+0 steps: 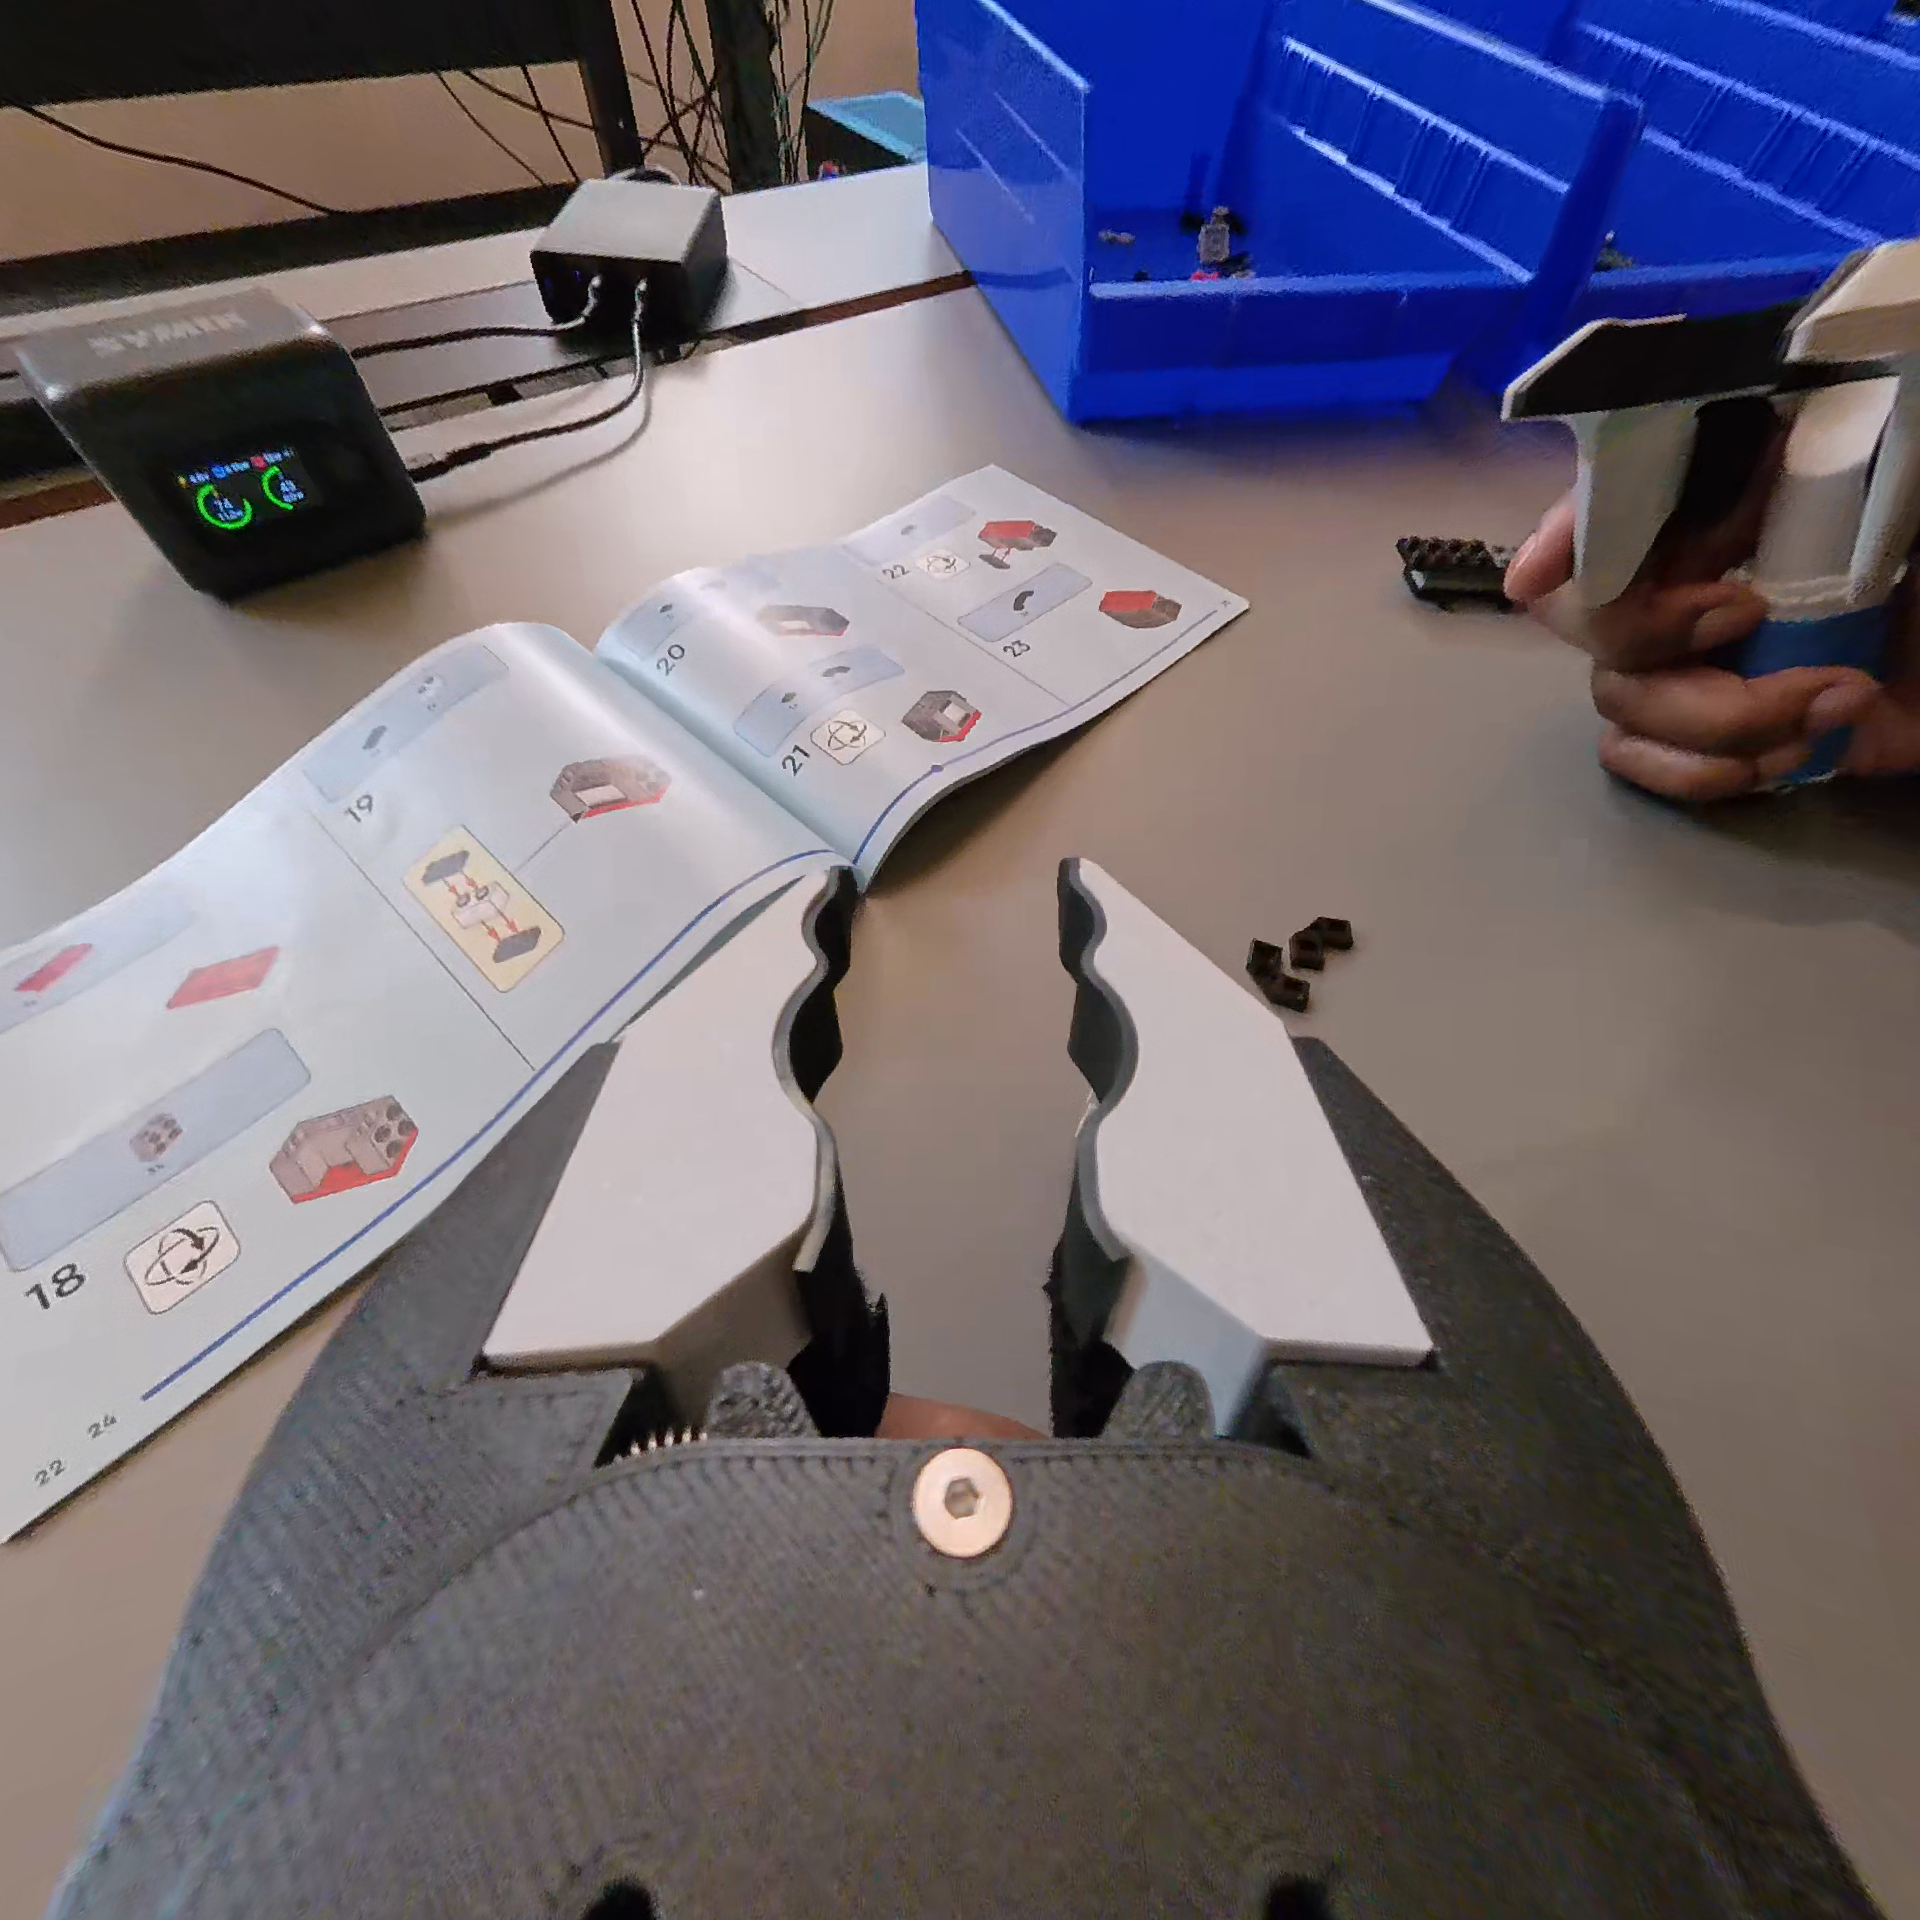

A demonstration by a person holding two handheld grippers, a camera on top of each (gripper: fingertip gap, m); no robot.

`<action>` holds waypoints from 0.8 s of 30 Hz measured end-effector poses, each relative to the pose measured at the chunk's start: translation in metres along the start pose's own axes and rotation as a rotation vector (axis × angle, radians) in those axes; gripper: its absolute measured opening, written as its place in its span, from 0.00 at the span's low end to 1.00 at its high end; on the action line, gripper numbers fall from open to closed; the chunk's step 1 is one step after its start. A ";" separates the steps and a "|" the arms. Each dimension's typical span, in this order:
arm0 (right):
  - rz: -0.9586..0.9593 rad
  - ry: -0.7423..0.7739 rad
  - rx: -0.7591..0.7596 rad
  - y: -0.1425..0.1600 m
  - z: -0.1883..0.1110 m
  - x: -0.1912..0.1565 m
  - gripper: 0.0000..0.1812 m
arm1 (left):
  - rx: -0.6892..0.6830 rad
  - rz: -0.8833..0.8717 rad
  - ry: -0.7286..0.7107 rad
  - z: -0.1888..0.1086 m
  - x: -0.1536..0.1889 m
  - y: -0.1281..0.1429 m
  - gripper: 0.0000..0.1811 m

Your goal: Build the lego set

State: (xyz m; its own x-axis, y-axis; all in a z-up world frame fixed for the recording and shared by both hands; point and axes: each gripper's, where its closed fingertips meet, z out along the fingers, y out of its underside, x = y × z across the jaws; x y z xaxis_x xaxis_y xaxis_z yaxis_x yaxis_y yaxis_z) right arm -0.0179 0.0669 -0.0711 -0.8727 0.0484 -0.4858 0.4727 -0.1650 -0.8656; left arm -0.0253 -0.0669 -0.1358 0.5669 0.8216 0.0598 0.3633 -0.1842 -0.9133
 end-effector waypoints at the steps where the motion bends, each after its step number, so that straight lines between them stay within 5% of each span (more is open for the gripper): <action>1: 0.005 -0.001 0.000 0.000 0.000 0.000 0.21 | 0.003 -0.003 0.000 0.000 0.000 0.000 0.23; 13: 0.075 -0.006 0.035 -0.006 -0.005 0.007 0.21 | -0.038 -0.036 0.016 0.004 -0.001 0.005 0.22; 24: 0.163 0.184 -0.054 0.007 0.007 0.043 0.21 | 0.008 -0.219 0.099 0.000 -0.011 0.000 0.20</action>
State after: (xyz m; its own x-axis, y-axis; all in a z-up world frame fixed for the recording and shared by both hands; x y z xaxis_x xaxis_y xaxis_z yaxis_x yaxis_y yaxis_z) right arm -0.0523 0.0610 -0.0974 -0.7501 0.2048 -0.6288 0.6154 -0.1322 -0.7771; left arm -0.0318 -0.0761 -0.1370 0.5452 0.7844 0.2958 0.4799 -0.0027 -0.8773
